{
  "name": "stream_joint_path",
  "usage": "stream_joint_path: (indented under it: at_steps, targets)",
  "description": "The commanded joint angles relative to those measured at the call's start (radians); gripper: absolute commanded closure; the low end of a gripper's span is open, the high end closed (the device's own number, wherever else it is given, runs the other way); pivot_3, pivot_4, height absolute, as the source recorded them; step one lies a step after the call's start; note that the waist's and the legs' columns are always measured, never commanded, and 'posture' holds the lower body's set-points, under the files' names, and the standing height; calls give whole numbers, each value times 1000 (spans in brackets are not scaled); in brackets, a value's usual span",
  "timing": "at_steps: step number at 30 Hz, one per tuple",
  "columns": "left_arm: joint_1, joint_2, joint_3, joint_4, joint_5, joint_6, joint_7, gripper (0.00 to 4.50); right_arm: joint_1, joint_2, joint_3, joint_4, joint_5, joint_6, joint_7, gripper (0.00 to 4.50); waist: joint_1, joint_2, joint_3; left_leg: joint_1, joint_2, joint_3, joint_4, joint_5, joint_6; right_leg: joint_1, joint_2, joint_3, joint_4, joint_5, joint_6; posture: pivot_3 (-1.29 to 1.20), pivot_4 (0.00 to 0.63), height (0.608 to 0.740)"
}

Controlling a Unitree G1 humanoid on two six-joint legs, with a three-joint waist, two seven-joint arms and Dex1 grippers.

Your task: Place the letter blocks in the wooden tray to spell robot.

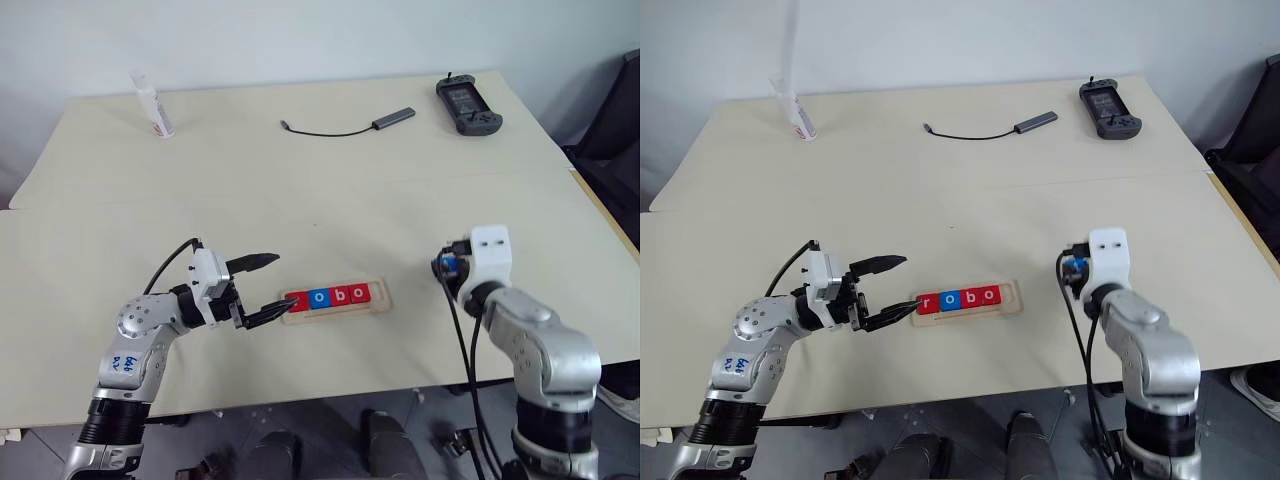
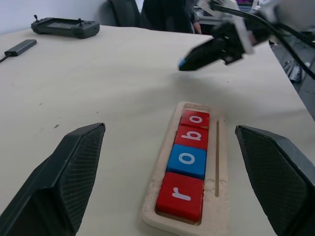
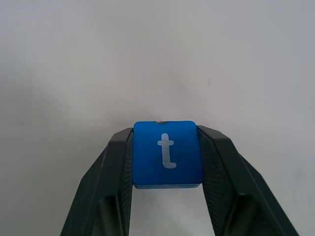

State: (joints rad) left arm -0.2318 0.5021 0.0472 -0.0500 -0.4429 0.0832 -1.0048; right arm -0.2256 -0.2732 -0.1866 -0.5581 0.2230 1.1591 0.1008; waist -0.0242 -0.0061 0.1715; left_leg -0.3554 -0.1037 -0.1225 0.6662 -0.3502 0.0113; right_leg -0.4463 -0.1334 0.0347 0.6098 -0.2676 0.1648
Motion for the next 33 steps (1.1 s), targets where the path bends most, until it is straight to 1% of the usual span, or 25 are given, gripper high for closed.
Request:
stream_joint_path:
  at_steps: [1,3,4,5,7,9,11,12,13,14,16,17,19,20,22,24,27,31,33]
  targets:
    - [-13,-3,0,3,-7,-16,-16,0,29,11,18,-80,-22,-13,-33,3025,-1,0,0,0,0,0,0,0,0,0,0,0,0,0,0,0,150,740]
    - [-17,-4,-2,8,-10,-13,-22,0,29,40,26,-81,-2,-25,-26,3025,-1,0,0,0,0,1,1,0,0,0,0,1,0,0,0,0,150,740]
    - [-18,-2,-3,9,-11,-11,-27,0,24,31,45,-86,2,-35,-11,2274,-1,0,0,0,0,1,1,0,0,0,0,0,0,0,0,0,150,740]
    - [-18,0,-2,11,-13,-10,-30,0,17,22,53,-89,-1,-45,-3,2002,-1,0,0,0,1,1,1,0,0,0,1,0,0,0,0,0,150,740]
    - [-16,5,4,11,-15,-10,-36,0,-1,-29,46,-84,4,-64,41,1316,-1,0,0,0,0,1,0,0,0,0,1,0,0,0,0,0,150,740]
    - [-16,9,10,14,-15,-12,-40,0,-14,-108,24,-59,31,-99,126,681,0,0,0,0,0,1,1,0,0,0,0,0,0,0,0,0,150,740]
    - [-14,14,15,13,-14,-13,-43,0,-29,-228,1,14,40,-143,222,681,3,0,0,0,-1,0,0,0,1,0,0,0,-1,0,0,0,150,740]
    - [-13,16,17,13,-15,-13,-44,0,-34,-269,-3,43,43,-160,252,681,7,0,0,0,-1,0,0,0,1,1,0,0,-1,0,0,0,150,740]
    - [-13,19,19,15,-15,-15,-47,0,-39,-312,4,74,43,-192,289,681,11,0,0,0,-1,0,0,-1,1,1,0,0,-2,0,0,0,150,740]
    - [-12,23,21,16,-15,-17,-48,0,-51,-367,17,117,52,-239,360,681,16,0,0,0,0,0,0,-1,1,1,0,0,-3,0,0,0,150,740]
    - [-6,28,24,11,-14,-19,-49,0,-66,-488,51,209,79,-375,576,681,21,0,0,0,0,1,0,-1,1,1,0,-1,-3,0,0,0,150,740]
    - [-5,30,25,9,-14,-18,-49,0,-65,-547,81,257,74,-481,690,681,21,0,0,0,0,2,0,-1,1,1,0,-1,-4,0,0,0,150,740]
    - [-3,31,26,3,-14,-17,-50,0,-66,-632,146,352,46,-684,876,681,21,0,0,0,1,3,0,-1,1,1,1,-1,-6,0,0,0,150,740]
    - [-4,32,26,2,-13,-17,-50,0,-74,-660,174,401,30,-768,942,681,20,0,0,0,1,3,0,-1,1,1,1,-1,-7,0,0,0,150,740]
    - [-2,32,26,-6,-13,-14,-49,0,-113,-691,228,510,-7,-911,1049,681,19,0,0,1,2,3,0,-1,1,2,1,-1,-7,0,0,0,150,740]
    - [0,31,25,-14,-12,-13,-47,0,-176,-684,268,618,-30,-1004,1118,681,19,0,0,1,2,4,0,-1,1,2,1,-1,-8,0,1,0,150,740]
    - [9,32,28,-29,-13,-11,-41,0,-275,-660,324,770,-67,-1074,1190,681,20,0,0,1,2,4,0,-1,1,1,1,-1,-8,0,1,0,150,740]
    - [27,36,34,-53,-14,-7,-31,0,-363,-632,371,939,-121,-1164,1240,681,21,0,0,1,3,4,1,-1,1,1,1,-2,-8,0,0,0,150,740]
    - [35,38,38,-64,-15,-4,-25,0,-392,-623,387,995,-135,-1178,1269,1058,22,0,0,1,3,3,0,-1,0,1,1,-2,-8,0,0,0,150,740]
